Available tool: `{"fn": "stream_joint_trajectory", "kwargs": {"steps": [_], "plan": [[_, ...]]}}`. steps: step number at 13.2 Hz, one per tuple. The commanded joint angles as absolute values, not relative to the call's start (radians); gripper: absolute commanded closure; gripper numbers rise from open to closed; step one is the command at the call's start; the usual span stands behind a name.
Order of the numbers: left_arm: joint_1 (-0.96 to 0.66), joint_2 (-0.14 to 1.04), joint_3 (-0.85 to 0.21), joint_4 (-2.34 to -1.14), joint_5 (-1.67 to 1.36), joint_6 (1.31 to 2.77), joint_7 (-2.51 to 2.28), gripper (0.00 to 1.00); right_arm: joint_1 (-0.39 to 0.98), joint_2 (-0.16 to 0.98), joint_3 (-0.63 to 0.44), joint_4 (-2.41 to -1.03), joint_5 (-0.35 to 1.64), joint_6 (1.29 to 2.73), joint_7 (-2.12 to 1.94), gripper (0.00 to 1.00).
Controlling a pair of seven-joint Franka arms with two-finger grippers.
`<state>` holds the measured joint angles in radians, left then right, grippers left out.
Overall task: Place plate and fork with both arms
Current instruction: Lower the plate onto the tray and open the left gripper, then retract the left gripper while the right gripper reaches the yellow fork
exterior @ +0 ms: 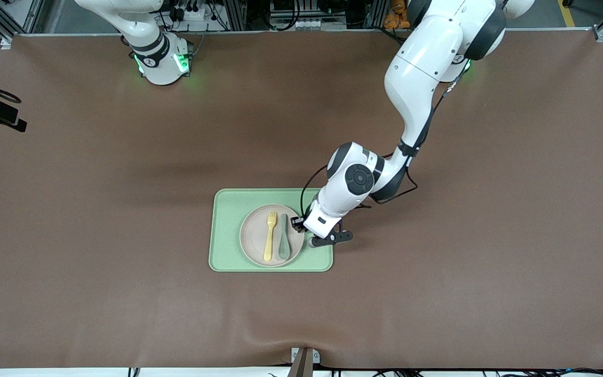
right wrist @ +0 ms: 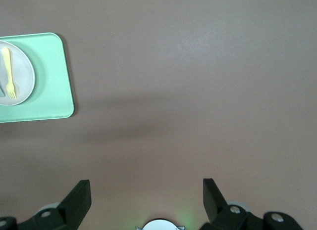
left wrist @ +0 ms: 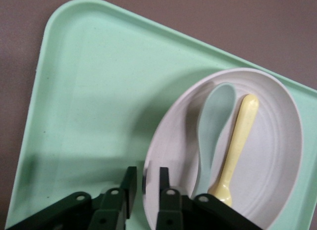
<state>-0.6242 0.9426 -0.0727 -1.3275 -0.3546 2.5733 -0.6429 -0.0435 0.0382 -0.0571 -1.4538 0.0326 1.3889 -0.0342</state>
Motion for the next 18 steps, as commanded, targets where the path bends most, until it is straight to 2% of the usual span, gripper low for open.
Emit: {"fn": "stream_joint_trajectory", "kwargs": {"steps": [1, 3, 5, 10, 16, 18], "plan": [[-0.635, 0.930, -0.063, -1.313, -0.339, 2.582, -0.721, 0.00, 0.038, 0.099, -0.061, -1.448, 0.002, 1.410, -0.018, 0.00], [-0.624, 0.891, -0.063, -1.315, -0.339, 2.563, -0.724, 0.00, 0.040, 0.155, -0.061, -1.445, 0.020, 1.413, -0.017, 0.00], [-0.621, 0.839, -0.019, -1.313, -0.337, 2.485, -0.724, 0.00, 0.055, 0.178, -0.061, -1.442, 0.021, 1.440, -0.015, 0.00], [-0.617, 0.710, 0.084, -1.310, -0.261, 2.327, -0.706, 0.00, 0.201, 0.323, -0.061, -1.443, 0.046, 1.522, -0.020, 0.00], [-0.461, 0.663, 0.097, -1.308, -0.244, 2.286, -0.487, 0.00, 0.372, 0.537, -0.061, -1.442, 0.069, 1.820, 0.150, 0.00], [-0.427, 0.661, 0.100, -1.307, -0.247, 2.232, -0.382, 0.00, 0.412, 0.601, -0.061, -1.440, 0.068, 1.925, 0.239, 0.00]]}}
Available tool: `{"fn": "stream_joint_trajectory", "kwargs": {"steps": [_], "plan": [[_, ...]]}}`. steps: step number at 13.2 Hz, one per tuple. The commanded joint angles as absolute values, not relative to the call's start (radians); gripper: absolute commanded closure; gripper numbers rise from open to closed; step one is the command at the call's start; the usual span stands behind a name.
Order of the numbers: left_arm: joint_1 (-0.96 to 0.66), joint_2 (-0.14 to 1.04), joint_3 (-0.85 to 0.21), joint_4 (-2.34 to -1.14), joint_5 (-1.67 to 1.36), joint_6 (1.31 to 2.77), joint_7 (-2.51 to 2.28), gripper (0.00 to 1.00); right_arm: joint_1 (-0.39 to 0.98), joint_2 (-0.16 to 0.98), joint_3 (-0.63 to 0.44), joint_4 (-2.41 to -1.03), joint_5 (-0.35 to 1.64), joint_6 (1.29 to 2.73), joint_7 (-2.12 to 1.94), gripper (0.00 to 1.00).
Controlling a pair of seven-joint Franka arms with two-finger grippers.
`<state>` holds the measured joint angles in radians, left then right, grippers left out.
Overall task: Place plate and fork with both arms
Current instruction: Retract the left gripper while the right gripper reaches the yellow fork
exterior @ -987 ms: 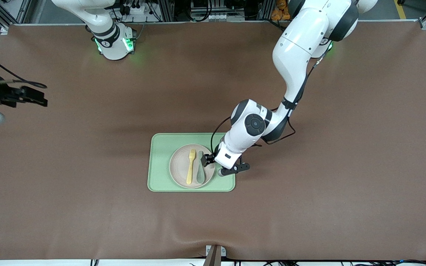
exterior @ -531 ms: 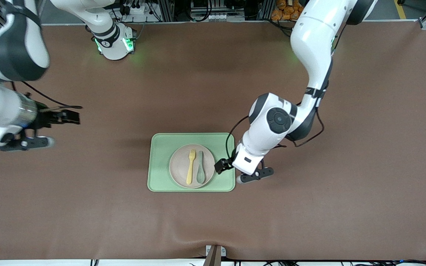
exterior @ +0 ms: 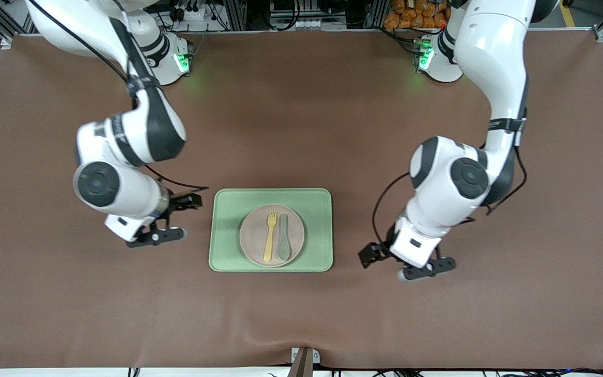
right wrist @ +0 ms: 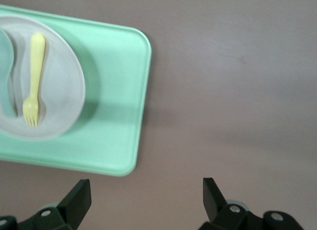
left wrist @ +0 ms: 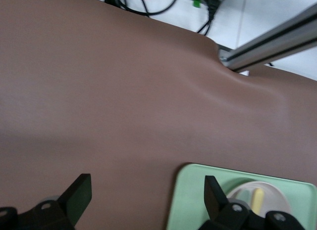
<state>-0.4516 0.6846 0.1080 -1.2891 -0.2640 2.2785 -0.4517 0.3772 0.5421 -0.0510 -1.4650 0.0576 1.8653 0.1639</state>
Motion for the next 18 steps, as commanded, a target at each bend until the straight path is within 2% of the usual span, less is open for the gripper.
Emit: {"fn": "stream_joint_trajectory", "kwargs": {"steps": [1, 5, 9, 12, 15, 18], "plan": [[-0.405, 0.646, 0.101, -1.307, -0.248, 2.208, -0.350, 0.00, 0.420, 0.635, -0.061, -1.440, 0.069, 1.987, 0.270, 0.00], [-0.287, 0.605, 0.081, -1.312, -0.244, 2.116, -0.204, 0.00, 0.507, 0.738, -0.060, -1.428, 0.083, 2.196, 0.392, 0.00], [-0.124, 0.513, -0.006, -1.313, -0.137, 1.922, -0.130, 0.00, 0.558, 0.821, -0.063, -1.322, 0.069, 2.198, 0.416, 0.00], [-0.008, 0.437, -0.141, -1.315, 0.003, 1.839, -0.144, 0.00, 0.597, 0.830, -0.064, -1.321, 0.032, 2.201, 0.420, 0.00], [-0.011, 0.332, -0.135, -1.325, 0.003, 1.729, -0.199, 0.00, 0.607, 0.848, -0.064, -1.322, 0.023, 2.203, 0.436, 0.00], [-0.040, 0.201, -0.100, -1.336, -0.008, 1.542, -0.259, 0.00, 0.607, 0.862, -0.063, -1.322, 0.031, 2.204, 0.489, 0.00]]}}
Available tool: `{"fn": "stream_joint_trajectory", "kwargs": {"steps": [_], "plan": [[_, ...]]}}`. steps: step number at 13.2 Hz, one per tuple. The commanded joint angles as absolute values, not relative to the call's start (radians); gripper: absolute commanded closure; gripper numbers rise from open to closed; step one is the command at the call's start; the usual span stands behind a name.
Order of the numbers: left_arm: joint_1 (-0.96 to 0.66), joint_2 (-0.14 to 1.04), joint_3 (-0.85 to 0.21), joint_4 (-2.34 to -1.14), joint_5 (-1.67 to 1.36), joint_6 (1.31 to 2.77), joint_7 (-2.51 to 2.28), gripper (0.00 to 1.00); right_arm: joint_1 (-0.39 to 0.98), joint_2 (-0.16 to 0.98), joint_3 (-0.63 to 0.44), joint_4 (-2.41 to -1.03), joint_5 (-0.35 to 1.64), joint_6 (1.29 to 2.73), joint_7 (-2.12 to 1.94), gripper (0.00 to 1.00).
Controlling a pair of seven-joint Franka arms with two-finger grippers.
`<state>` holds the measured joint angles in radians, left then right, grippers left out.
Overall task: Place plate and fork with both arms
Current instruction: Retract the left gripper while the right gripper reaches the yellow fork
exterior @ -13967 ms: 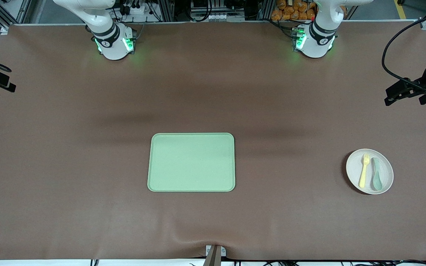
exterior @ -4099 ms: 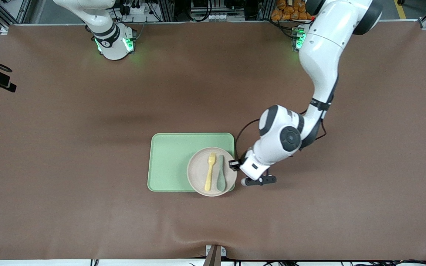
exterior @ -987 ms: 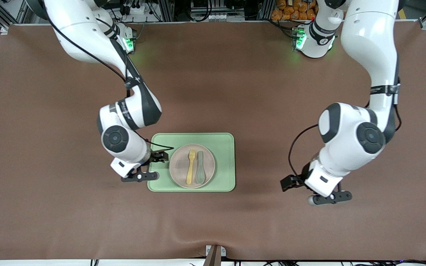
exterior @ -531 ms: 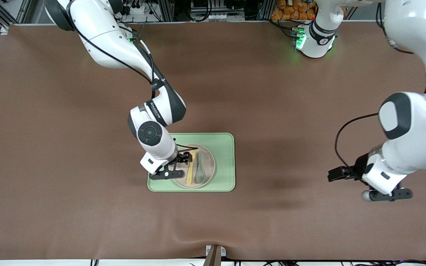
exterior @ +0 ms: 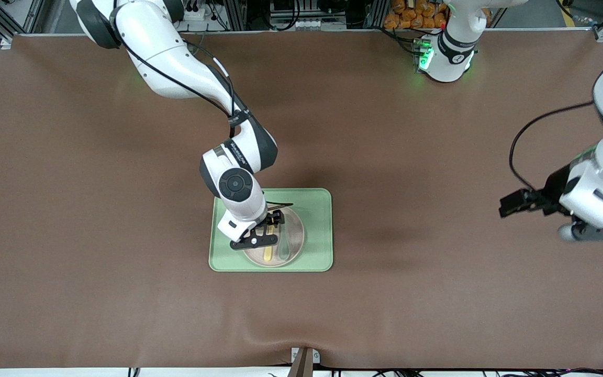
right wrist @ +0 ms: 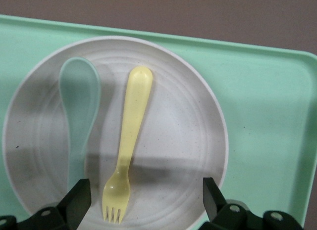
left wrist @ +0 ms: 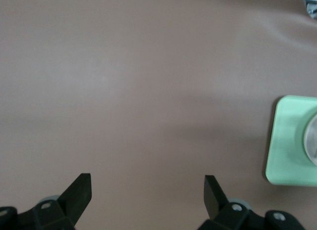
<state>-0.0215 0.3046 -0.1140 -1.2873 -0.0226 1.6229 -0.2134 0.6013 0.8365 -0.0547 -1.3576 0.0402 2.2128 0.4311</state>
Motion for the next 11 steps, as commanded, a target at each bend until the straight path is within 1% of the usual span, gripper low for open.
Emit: {"fn": "stream_joint_trajectory", "kwargs": {"steps": [1, 2, 4, 5, 6, 7, 10, 11], "plan": [[-0.043, 0.148, -0.100, -1.348, -0.011, 1.496, -0.277, 0.00, 0.609, 0.870, -0.063, -1.322, 0.031, 2.204, 0.524, 0.00], [-0.058, 0.090, -0.100, -1.376, -0.011, 1.459, -0.290, 0.00, 0.607, 0.873, -0.063, -1.322, 0.032, 2.206, 0.543, 0.00], [-0.069, 0.007, -0.100, -1.434, -0.011, 1.447, -0.295, 0.00, 0.603, 0.873, -0.061, -1.322, 0.035, 2.206, 0.552, 0.16], [-0.069, -0.042, -0.100, -1.492, -0.011, 1.442, -0.293, 0.00, 0.601, 0.874, -0.061, -1.322, 0.040, 2.206, 0.563, 0.20], [-0.069, -0.076, -0.100, -1.543, -0.011, 1.448, -0.288, 0.00, 0.603, 0.876, -0.061, -1.322, 0.041, 2.206, 0.584, 0.21], [-0.068, -0.083, -0.092, -1.554, -0.011, 1.460, -0.287, 0.00, 0.606, 0.882, -0.061, -1.321, 0.041, 2.206, 0.604, 0.21], [-0.068, -0.072, -0.043, -1.548, -0.009, 1.532, -0.221, 0.00, 0.606, 0.884, -0.061, -1.321, 0.049, 2.223, 0.614, 0.21], [-0.067, -0.068, -0.043, -1.548, 0.001, 1.534, -0.212, 0.00, 0.607, 0.885, -0.061, -1.321, 0.069, 2.224, 0.620, 0.21]]}}
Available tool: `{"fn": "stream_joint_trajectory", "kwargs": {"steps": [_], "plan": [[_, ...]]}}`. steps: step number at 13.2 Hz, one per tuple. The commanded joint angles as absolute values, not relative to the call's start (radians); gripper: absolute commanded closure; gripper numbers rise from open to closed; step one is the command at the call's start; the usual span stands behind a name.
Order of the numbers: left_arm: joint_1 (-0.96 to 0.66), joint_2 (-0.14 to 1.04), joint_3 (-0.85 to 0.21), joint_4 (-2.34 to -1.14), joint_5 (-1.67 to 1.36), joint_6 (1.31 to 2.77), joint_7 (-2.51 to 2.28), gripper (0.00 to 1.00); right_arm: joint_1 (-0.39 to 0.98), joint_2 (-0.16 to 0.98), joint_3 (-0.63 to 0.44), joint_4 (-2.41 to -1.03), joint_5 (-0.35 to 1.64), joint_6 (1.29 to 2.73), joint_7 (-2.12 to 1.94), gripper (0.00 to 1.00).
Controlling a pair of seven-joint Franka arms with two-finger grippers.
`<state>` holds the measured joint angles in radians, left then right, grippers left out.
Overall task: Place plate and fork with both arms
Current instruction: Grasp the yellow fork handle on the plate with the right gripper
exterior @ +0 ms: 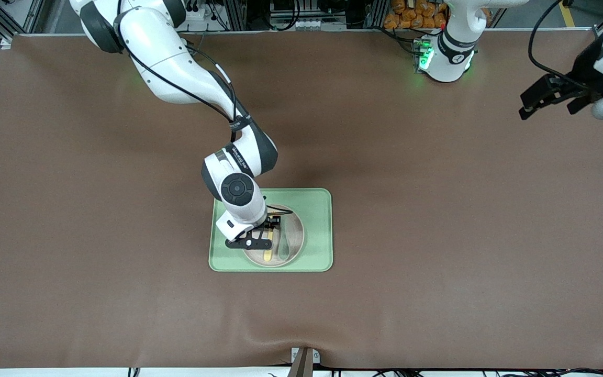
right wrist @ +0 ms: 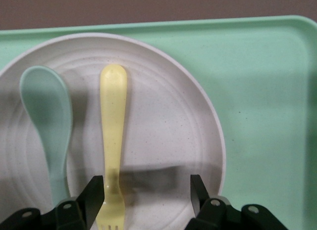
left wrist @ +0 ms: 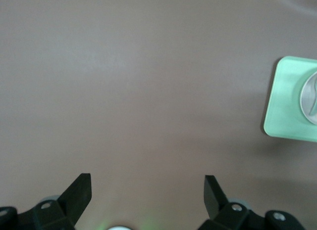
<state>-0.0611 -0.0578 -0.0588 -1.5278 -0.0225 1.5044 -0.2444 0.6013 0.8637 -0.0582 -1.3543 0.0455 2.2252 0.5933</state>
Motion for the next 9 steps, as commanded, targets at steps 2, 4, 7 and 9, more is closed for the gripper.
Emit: {"fn": "stream_joint_trajectory", "kwargs": {"steps": [2, 4, 7, 9], "plan": [[-0.063, -0.066, -0.029, -1.551, 0.008, 1.537, -0.207, 0.00, 0.609, 0.890, -0.061, -1.321, 0.089, 2.235, 0.643, 0.21], [-0.058, -0.069, -0.015, -1.551, 0.021, 1.542, -0.206, 0.00, 0.615, 0.893, -0.061, -1.321, 0.091, 2.241, 0.649, 0.21], [-0.057, -0.066, -0.006, -1.558, 0.023, 1.542, -0.164, 0.00, 0.634, 0.902, -0.061, -1.321, 0.087, 2.258, 0.664, 0.24], [-0.057, -0.067, 0.008, -1.559, 0.015, 1.542, -0.130, 0.00, 0.634, 0.905, -0.061, -1.321, 0.086, 2.260, 0.663, 0.27]]}}
